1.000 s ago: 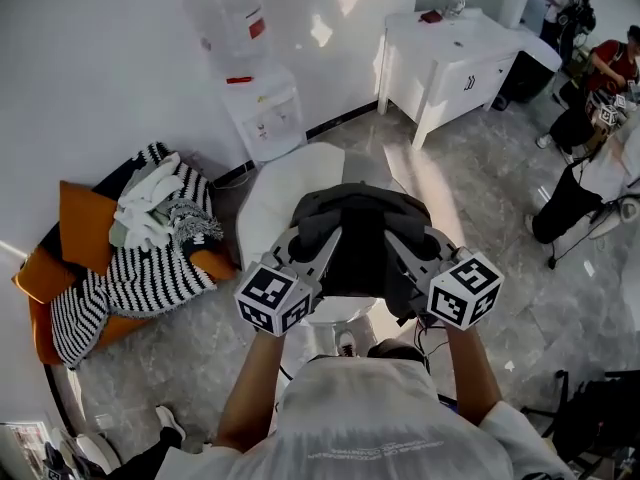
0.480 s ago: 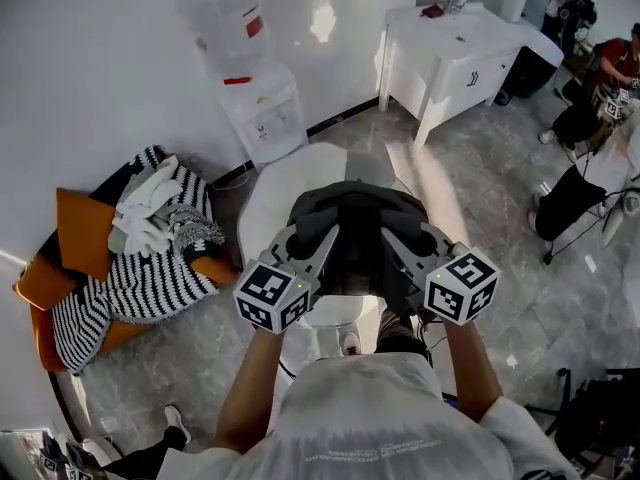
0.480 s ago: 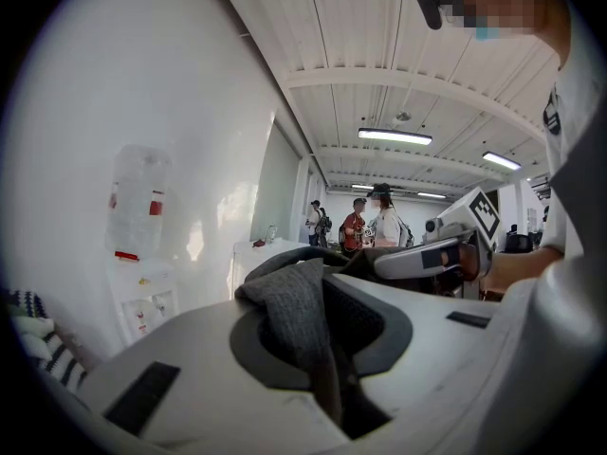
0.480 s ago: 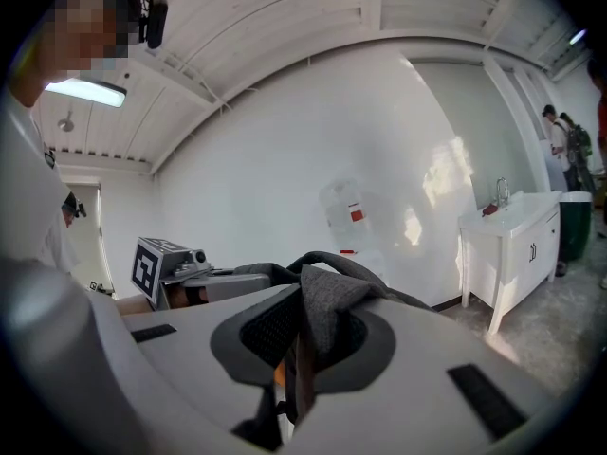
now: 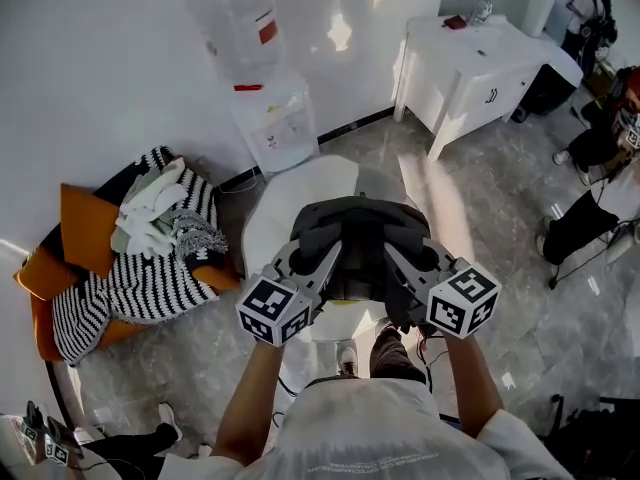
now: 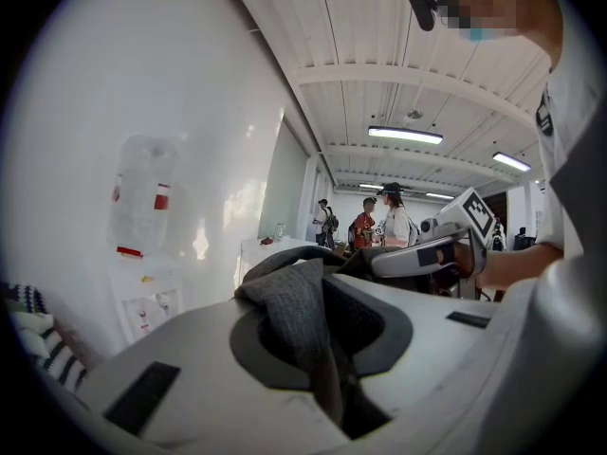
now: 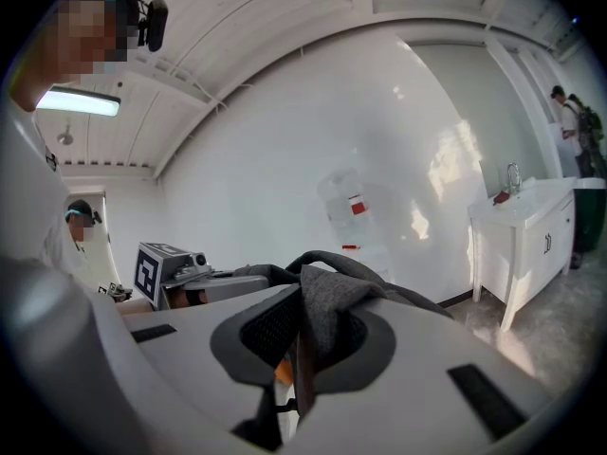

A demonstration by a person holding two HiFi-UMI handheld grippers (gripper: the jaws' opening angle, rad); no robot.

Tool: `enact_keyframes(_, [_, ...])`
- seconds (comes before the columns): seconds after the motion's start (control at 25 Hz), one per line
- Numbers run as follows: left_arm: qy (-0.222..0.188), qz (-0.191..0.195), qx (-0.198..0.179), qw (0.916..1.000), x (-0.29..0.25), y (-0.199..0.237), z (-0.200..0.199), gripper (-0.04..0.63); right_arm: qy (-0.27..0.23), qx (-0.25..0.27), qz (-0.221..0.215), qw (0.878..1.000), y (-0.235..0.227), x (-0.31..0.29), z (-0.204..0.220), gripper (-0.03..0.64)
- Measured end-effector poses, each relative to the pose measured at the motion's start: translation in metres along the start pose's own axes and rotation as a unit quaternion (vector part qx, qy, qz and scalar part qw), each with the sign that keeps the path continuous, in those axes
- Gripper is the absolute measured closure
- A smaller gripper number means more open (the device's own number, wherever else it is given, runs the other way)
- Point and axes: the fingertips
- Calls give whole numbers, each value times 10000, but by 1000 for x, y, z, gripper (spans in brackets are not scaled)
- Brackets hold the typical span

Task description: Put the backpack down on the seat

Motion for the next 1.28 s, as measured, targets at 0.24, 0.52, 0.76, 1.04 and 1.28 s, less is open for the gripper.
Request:
enact_keyframes(0.24, [42,-219,69,9997,-24,28,4,545,200,-48,-231,9995,-29,-29,-3,581])
enact_keyframes(0.52, [80,-420,239,9988,-51,55,15,545,410,-25,-451,9981,-62,-59,0,581])
enact_keyframes(0.76, [227,-487,406,9977,-73,68,30,545,581,-227,-581,9964,-90,-76,9,581])
enact_keyframes(1.04, [184,-677,662,9953,-89,95,47,545,832,-135,-801,9932,-109,-106,19,581])
enact_keyframes(1.28, [172,-844,842,9927,-106,119,68,543,1063,-32,-975,9895,-131,-132,34,581])
Point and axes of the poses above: the fingertips, and each gripper's own axes: x backward along the fingers, y to its left, z out of its underside, and after that the axes turned 14 degrees about z, right-handed
